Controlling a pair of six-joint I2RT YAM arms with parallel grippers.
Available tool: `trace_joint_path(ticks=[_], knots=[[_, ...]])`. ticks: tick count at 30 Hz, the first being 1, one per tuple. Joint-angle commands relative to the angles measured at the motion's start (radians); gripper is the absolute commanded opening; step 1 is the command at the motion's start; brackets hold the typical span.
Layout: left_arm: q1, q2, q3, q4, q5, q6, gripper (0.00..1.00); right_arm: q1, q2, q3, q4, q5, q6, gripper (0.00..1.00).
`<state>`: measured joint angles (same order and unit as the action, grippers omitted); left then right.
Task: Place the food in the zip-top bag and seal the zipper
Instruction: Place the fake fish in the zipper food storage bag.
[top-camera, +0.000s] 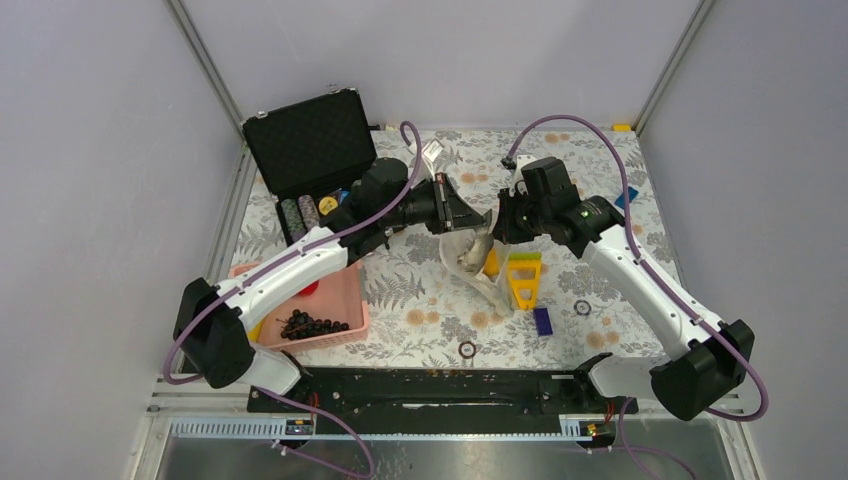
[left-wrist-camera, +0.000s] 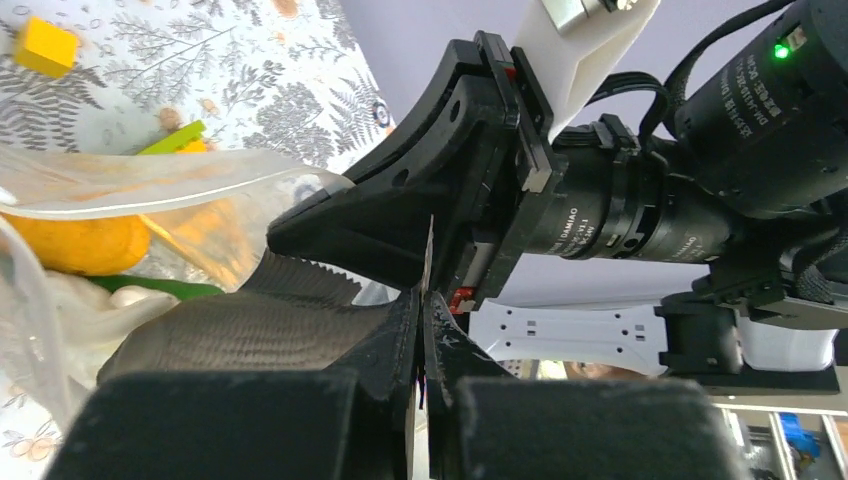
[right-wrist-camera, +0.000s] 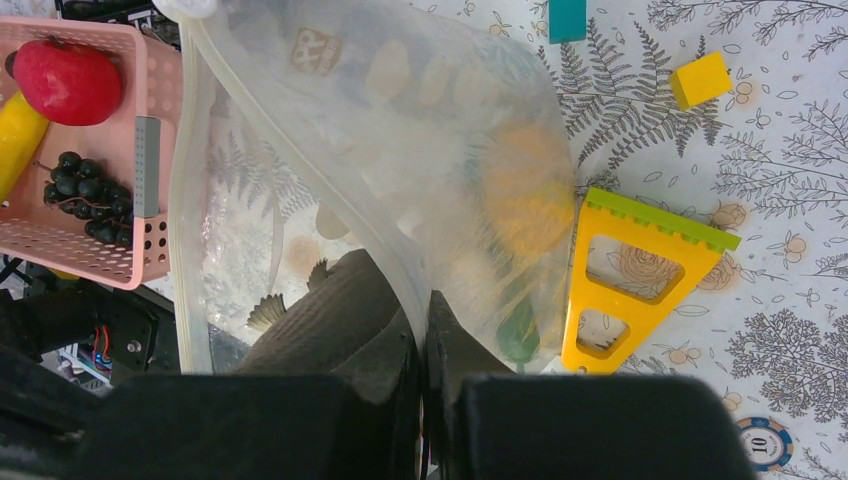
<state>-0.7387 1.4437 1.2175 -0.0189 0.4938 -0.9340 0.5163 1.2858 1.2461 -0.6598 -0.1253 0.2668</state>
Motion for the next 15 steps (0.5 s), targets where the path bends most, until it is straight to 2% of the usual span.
trace_joint_path(ticks=[1,7,13,15], knots=[[0.007,-0.029,-0.031,0.132,0.077,-0.081,0.00,0.004,-0.018,0.003,0.033,-0.027,0.015,0.03],[0.038,-0.046,-0.095,0.169,0.037,-0.142,0.00,0.002,-0.023,0.003,0.034,-0.028,0.021,0.03],[0.028,-0.010,-0.021,-0.108,-0.153,0.019,0.00,0.002,-0.029,0.006,0.034,-0.018,0.024,0.03],[0.001,0.008,0.023,-0.209,-0.284,0.067,0.00,0.002,-0.024,0.008,0.033,-0.016,0.029,0.03]])
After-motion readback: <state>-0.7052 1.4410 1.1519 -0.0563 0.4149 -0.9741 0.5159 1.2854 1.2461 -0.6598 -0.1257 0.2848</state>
